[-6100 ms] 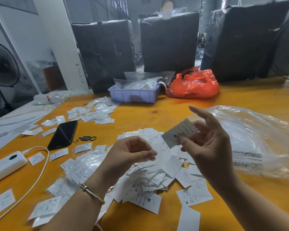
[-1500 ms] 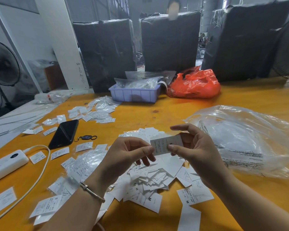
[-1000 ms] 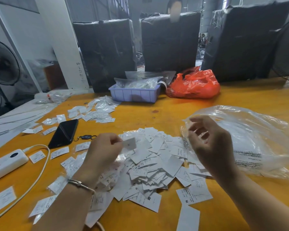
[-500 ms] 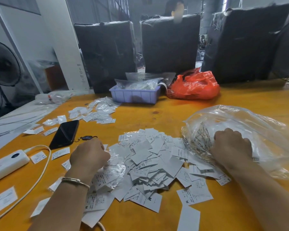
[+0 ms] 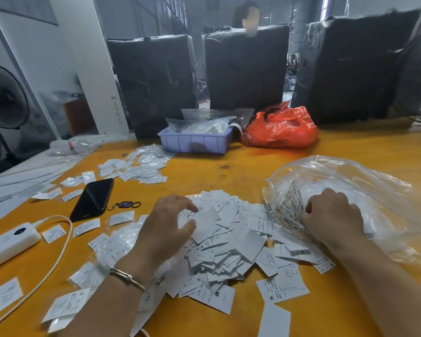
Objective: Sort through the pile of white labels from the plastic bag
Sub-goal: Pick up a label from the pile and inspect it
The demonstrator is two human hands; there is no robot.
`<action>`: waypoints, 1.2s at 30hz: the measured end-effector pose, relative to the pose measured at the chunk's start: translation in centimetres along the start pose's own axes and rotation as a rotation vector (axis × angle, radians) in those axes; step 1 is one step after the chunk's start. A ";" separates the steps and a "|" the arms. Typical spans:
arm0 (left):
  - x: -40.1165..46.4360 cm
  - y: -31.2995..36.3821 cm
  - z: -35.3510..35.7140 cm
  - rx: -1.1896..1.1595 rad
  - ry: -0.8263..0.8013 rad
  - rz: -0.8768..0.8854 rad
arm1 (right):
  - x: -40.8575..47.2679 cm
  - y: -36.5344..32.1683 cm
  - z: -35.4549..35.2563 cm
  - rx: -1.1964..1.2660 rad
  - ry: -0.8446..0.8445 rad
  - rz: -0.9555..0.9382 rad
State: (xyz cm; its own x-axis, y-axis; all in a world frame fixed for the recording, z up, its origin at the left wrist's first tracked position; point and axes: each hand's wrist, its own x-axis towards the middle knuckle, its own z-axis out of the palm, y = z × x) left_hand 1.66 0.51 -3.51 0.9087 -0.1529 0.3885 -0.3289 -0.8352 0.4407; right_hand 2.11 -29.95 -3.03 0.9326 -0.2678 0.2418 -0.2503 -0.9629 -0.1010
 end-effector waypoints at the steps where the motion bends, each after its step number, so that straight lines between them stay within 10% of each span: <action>1: -0.1 0.2 0.3 -0.027 -0.064 0.050 | 0.0 0.0 0.0 0.021 -0.009 -0.003; 7: -0.4 1.0 0.7 -0.070 -0.341 0.074 | -0.3 -0.2 -0.5 0.089 0.044 -0.022; 22: -0.7 1.5 0.5 -0.138 -0.127 0.174 | -0.3 0.4 0.1 0.057 0.006 -0.067; 31: -0.7 1.7 0.4 -0.239 -0.088 0.183 | -0.4 -0.1 -0.8 0.251 0.265 -0.039; 36: -0.7 1.5 0.4 -0.278 -0.032 0.188 | -0.6 -0.2 -0.8 -0.028 0.045 0.028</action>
State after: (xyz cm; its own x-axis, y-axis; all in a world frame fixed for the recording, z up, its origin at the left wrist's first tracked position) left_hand 0.61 -0.87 -3.45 0.8315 -0.3111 0.4601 -0.5452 -0.6157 0.5689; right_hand 1.40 -29.62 -2.34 0.9125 -0.2955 0.2827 -0.2842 -0.9553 -0.0812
